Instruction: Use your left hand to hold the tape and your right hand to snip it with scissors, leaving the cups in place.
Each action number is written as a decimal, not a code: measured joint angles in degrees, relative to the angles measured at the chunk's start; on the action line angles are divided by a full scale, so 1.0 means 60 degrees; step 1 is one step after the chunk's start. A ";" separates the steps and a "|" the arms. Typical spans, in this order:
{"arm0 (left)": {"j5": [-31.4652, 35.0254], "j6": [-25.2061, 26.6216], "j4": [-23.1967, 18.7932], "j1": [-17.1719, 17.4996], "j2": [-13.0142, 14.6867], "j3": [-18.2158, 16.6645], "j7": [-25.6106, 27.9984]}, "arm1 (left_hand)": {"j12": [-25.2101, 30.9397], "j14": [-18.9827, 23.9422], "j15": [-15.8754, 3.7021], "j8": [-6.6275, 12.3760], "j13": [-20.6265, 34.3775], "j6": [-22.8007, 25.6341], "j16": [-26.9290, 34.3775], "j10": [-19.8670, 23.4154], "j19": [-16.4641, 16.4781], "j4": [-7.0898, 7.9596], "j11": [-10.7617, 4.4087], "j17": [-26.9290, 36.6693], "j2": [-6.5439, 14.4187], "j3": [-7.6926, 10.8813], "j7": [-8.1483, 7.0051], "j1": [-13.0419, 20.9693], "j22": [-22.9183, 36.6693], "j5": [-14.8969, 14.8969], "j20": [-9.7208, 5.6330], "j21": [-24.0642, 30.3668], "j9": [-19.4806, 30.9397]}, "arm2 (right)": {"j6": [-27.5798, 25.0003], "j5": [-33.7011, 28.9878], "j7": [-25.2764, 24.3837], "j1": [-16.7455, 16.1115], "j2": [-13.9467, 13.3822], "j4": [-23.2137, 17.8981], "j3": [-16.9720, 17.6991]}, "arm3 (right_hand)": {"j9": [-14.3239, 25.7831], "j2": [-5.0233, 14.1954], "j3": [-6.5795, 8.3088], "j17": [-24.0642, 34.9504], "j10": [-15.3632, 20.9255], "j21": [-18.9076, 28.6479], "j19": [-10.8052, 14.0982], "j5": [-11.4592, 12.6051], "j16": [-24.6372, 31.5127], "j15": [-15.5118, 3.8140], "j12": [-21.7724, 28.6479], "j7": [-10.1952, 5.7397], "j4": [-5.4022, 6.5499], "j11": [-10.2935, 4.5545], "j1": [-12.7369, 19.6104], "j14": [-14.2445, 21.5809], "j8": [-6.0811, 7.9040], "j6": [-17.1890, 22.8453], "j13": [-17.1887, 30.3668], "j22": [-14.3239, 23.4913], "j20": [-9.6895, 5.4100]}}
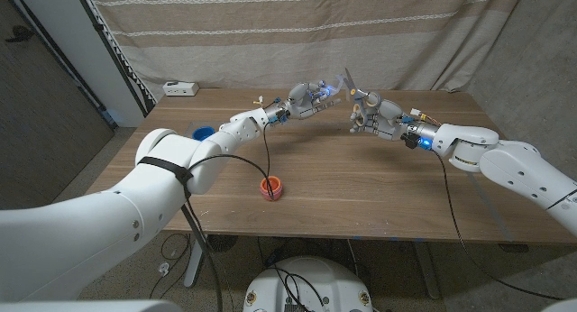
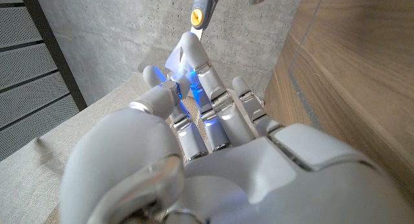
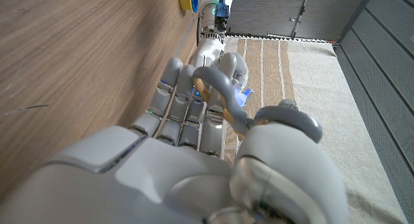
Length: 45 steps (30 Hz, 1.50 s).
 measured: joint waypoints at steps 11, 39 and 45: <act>-0.0004 0.0007 0.0095 -0.0035 -0.0003 0.0003 -0.0063 | 0.0006 0.0000 0.0001 -0.0027 0.0000 0.0015 -0.0035 0.0000 0.0000 0.0028 0.0000 0.0127 -0.0013 0.0029 0.0014 -0.0013 -0.0001 0.0000 0.0000 -0.0035 0.0034 | 0.0000 -0.0002 -0.0075 -0.0045 -0.0010 -0.0075 0.0052 | -0.0121 0.0501 0.0445 -0.0089 0.0345 0.0074 0.0034 0.0039 0.0101 0.0026 0.0305 -0.0100 -0.0210 -0.0073 0.0655 0.0049 0.0002 0.0441 -0.0177 0.0000 -0.0034; -0.0131 -0.0047 0.0207 0.0020 0.0068 0.0183 -0.0507 | 0.0007 0.0000 0.0003 -0.0060 0.0000 0.0016 -0.0074 0.0000 0.0000 0.0025 0.0000 0.0348 0.0015 0.0103 0.0016 -0.0090 -0.0001 0.0000 0.0000 -0.0032 0.0044 | -0.0016 -0.0084 -0.0390 -0.0139 -0.0107 -0.0226 0.0161 | -0.0277 0.0776 0.1400 -0.0267 0.0597 0.0409 0.0016 0.0038 0.0323 0.0001 0.0885 -0.0270 -0.0646 -0.0085 0.2626 0.0176 0.0189 0.1020 -0.0433 0.0022 -0.0295; -0.0190 -0.0048 0.0210 0.0057 0.0087 0.0251 -0.0625 | 0.0008 0.0001 0.0003 -0.0064 0.0000 0.0019 -0.0074 0.0000 0.0000 -0.0014 -0.0001 0.0366 -0.0021 0.0141 0.0019 -0.0125 -0.0002 0.0000 0.0000 -0.0032 0.0086 | -0.0056 -0.0097 -0.0470 -0.0160 -0.0124 -0.0256 0.0178 | -0.0277 0.0717 0.1802 -0.0266 0.0629 0.0581 0.0000 -0.0003 0.0406 0.0002 0.0885 -0.0337 -0.0660 -0.0050 0.3347 0.0175 0.0322 0.1087 -0.0442 0.0067 -0.0310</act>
